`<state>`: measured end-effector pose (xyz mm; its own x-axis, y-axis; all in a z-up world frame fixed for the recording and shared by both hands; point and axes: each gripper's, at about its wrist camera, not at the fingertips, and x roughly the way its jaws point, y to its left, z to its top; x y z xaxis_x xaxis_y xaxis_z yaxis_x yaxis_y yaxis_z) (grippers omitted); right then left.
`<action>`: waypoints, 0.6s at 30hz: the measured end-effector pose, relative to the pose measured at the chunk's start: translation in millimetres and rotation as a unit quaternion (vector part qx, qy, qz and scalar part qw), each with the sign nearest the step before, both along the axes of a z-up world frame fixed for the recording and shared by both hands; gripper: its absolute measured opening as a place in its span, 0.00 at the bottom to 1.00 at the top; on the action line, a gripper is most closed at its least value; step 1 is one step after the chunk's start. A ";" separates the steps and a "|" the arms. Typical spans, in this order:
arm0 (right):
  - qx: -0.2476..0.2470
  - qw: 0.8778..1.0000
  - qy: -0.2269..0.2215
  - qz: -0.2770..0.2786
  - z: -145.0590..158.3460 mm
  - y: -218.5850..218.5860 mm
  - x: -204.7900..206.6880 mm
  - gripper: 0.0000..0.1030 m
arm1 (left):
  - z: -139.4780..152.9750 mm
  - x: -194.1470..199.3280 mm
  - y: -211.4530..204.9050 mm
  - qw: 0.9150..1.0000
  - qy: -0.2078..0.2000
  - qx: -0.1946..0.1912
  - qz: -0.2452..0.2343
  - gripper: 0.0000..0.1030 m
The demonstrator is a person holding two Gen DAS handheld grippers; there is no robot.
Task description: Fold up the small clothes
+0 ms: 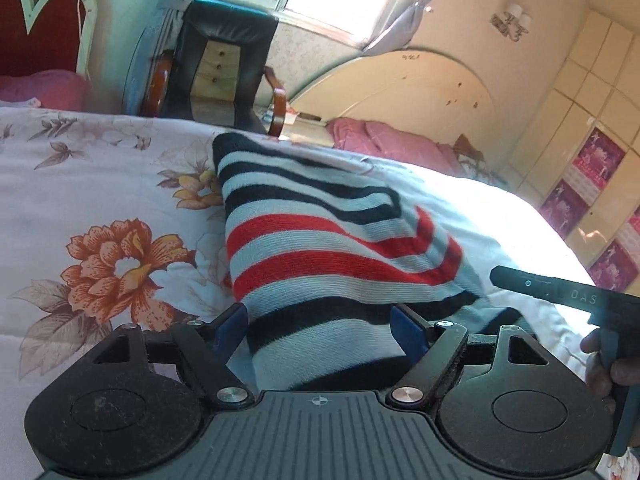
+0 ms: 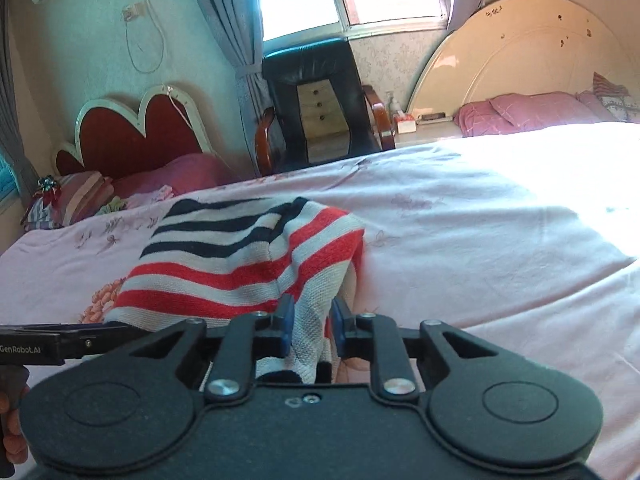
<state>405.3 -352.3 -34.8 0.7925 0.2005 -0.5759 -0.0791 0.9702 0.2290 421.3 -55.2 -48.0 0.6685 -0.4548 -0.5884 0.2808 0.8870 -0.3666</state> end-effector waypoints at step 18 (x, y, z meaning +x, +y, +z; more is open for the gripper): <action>-0.068 0.997 0.031 0.001 -37.2 17.5 -59.0 0.08 | -1.5 -51.3 -28.7 0.987 -0.057 0.133 -0.064 0.60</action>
<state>346.3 -334.8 -72.0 0.7549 0.1183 -0.6451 -0.0707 0.9925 0.0993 369.9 -83.9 -49.5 0.6838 -0.3796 -0.6231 0.4229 0.9021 -0.0856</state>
